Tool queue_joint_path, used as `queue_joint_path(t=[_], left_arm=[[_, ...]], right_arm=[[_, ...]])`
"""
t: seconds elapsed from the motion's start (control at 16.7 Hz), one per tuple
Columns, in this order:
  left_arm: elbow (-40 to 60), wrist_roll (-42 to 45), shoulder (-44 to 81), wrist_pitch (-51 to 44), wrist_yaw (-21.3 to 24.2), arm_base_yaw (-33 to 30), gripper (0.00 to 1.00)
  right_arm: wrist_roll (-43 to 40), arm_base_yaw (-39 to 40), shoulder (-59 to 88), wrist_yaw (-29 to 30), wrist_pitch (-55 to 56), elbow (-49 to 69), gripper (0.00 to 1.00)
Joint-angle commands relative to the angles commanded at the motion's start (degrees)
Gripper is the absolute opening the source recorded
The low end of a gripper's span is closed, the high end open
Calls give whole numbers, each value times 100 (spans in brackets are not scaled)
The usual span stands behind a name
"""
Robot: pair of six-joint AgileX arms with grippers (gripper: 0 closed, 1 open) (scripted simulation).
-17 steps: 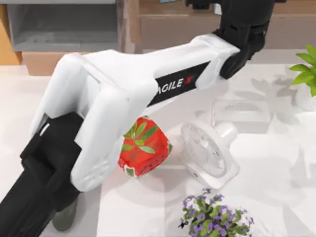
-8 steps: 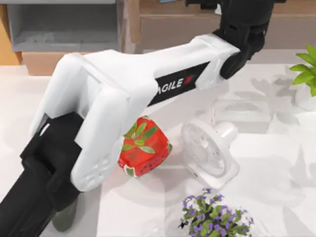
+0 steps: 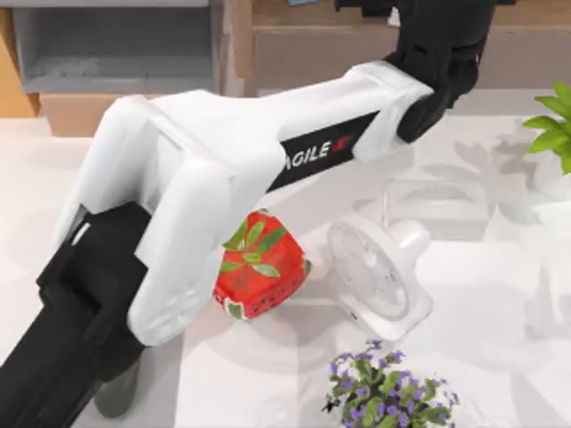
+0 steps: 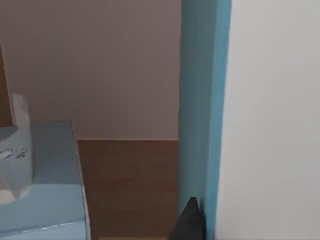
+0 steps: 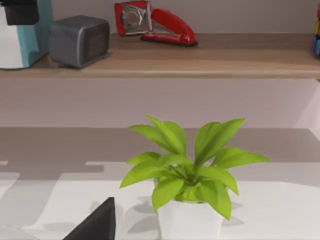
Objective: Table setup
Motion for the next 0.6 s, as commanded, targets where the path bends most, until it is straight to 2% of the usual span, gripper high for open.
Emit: queue_joint_path(t=[0.6], left_arm=[[-1281, 28, -877, 428, -304, -297, 0]], right_arm=[[0, 0, 0, 0, 0, 0, 100]])
